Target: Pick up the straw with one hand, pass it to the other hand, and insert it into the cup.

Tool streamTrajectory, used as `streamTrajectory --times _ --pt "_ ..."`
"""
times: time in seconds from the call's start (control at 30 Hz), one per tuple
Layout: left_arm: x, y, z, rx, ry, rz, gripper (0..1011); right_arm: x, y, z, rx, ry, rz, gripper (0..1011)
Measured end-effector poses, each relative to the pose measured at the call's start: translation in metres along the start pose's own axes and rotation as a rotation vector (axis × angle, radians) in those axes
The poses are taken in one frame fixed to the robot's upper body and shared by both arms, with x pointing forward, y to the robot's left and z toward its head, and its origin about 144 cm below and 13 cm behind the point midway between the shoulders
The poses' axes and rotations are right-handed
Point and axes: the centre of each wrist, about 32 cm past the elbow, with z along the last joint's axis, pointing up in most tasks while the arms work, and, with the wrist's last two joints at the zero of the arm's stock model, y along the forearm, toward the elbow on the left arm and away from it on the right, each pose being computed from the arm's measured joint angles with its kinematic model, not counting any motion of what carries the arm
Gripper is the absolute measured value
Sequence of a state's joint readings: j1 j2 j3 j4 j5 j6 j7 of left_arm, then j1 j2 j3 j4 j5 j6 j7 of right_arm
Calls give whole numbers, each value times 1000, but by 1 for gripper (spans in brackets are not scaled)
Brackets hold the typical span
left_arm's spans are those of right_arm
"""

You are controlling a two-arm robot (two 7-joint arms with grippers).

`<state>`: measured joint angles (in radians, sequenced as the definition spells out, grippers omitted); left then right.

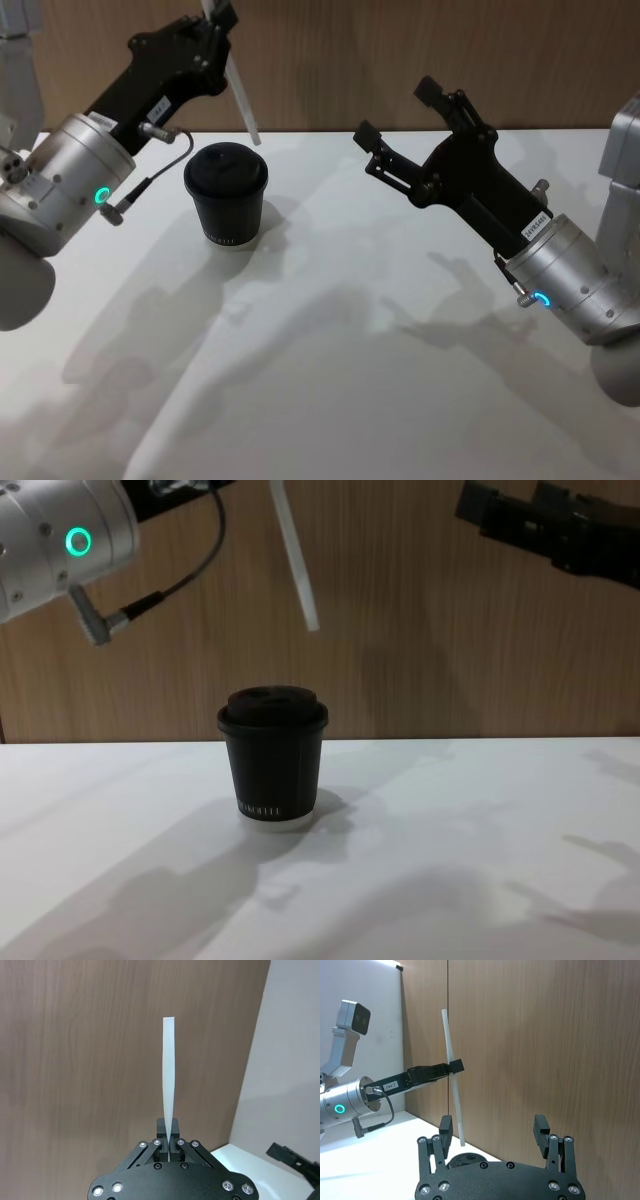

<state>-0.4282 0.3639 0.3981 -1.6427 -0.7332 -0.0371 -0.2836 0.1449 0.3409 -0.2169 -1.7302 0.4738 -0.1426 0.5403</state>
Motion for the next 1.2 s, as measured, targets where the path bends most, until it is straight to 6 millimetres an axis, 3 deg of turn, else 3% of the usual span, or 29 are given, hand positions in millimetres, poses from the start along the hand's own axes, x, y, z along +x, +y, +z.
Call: streamTrajectory --times 1.2 --pt "17 4 -9 46 -151 130 17 0 0 0 0 0 0 1001"
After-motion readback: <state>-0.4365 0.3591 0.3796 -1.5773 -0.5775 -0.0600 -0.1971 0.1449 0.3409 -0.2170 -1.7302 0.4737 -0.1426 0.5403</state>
